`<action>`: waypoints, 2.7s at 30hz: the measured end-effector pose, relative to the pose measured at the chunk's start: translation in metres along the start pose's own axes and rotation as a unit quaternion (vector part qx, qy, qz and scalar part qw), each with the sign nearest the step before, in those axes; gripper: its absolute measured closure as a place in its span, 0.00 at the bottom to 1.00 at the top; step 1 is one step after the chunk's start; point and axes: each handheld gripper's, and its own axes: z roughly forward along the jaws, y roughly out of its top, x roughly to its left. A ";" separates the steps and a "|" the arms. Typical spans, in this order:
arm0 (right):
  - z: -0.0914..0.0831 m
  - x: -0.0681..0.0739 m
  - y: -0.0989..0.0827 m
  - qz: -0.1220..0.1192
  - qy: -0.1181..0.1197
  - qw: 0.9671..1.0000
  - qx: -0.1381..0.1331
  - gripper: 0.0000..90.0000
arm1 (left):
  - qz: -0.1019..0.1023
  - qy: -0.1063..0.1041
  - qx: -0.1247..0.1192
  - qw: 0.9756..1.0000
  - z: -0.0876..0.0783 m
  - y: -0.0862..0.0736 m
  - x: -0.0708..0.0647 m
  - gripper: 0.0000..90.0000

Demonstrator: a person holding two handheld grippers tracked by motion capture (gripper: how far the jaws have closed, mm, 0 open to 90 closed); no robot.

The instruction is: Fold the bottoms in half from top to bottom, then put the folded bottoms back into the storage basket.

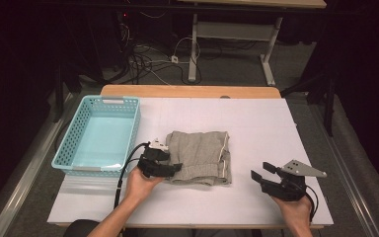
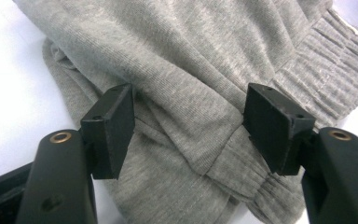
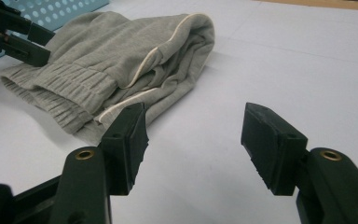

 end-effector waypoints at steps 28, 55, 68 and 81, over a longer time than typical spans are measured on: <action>-0.026 -0.019 -0.023 0.023 -0.046 0.999 -0.012 0.39 | -0.004 -0.012 -0.017 1.000 -0.013 0.001 0.004 0.36; -0.024 -0.021 -0.025 -0.004 -0.037 0.999 -0.006 0.36 | -0.043 0.038 0.034 0.998 0.025 0.056 0.034 0.14; -0.023 -0.022 -0.026 -0.009 -0.037 0.999 -0.003 0.37 | -0.095 -0.002 0.048 0.994 0.044 0.058 0.057 0.14; -0.021 -0.020 -0.025 -0.014 -0.029 0.999 -0.004 0.37 | -0.071 -0.025 0.049 0.996 0.054 0.061 0.038 0.14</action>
